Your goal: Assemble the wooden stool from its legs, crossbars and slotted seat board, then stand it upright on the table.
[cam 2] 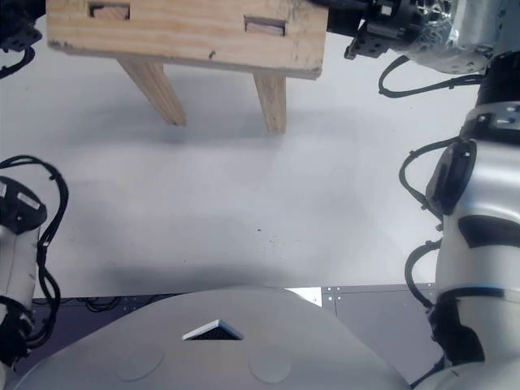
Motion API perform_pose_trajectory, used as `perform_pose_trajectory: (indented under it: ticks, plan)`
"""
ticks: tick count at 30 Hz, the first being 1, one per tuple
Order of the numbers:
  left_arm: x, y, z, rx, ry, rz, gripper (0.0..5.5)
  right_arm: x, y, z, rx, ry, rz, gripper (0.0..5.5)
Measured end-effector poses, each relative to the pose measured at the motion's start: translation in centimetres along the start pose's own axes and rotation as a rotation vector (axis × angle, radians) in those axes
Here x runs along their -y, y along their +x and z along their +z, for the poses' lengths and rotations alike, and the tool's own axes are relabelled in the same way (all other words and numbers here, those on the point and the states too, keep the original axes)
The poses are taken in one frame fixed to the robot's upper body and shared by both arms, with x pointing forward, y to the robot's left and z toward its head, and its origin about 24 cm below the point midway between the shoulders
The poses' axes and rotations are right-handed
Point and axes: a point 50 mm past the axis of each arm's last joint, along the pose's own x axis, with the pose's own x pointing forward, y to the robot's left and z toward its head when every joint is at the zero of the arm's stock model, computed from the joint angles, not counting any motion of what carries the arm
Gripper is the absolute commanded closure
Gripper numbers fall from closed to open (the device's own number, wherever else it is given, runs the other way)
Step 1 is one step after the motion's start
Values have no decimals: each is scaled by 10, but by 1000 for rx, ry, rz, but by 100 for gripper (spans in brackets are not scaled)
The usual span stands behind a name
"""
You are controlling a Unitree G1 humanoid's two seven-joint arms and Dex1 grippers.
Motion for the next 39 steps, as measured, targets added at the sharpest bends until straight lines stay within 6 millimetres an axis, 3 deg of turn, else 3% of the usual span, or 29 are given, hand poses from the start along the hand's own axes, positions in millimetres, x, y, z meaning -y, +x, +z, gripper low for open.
perform_pose_trajectory:
  ticks: [1,3,4,6,10,14,17,19,21,24,25,27,29,31,34,39]
  plan:
    - [-6,6,3,39,-35,27,364,1,5,4,24,16,-20,417]
    - [-21,17,12,132,-78,149,333,5,19,12,75,28,-68,367]
    - [-33,20,19,198,-98,269,318,12,27,16,124,42,-93,346]
    - [-45,19,21,259,-132,337,281,25,36,16,176,88,-108,306]
    - [-63,13,26,419,-142,397,245,29,30,24,290,91,-117,245]
    - [-66,-19,35,667,10,376,264,26,7,29,403,-40,-79,237]
    - [-80,-43,17,750,151,466,322,18,-19,25,513,-263,-82,298]
    - [-92,-50,-6,748,227,568,354,17,-22,14,565,-415,-128,332]
    - [-105,-53,-41,712,302,688,394,37,-17,-6,637,-565,-341,374]
    - [-115,-47,-86,617,442,828,439,94,-3,-59,714,-714,-858,424]
    - [-111,-39,-94,575,537,847,452,110,2,-82,745,-742,-1011,439]
    - [-104,-23,-104,547,624,828,482,118,8,-100,776,-809,-1108,474]
    - [-100,-19,-108,536,691,828,513,105,0,-92,869,-913,-1135,507]
    - [-99,-15,-114,505,743,824,541,105,-9,-82,909,-927,-1163,540]
    - [-97,-10,-119,531,772,815,546,106,-24,-64,921,-966,-1207,546]
    - [-105,-4,-148,587,676,896,546,105,-7,-59,833,-1018,-1129,546]
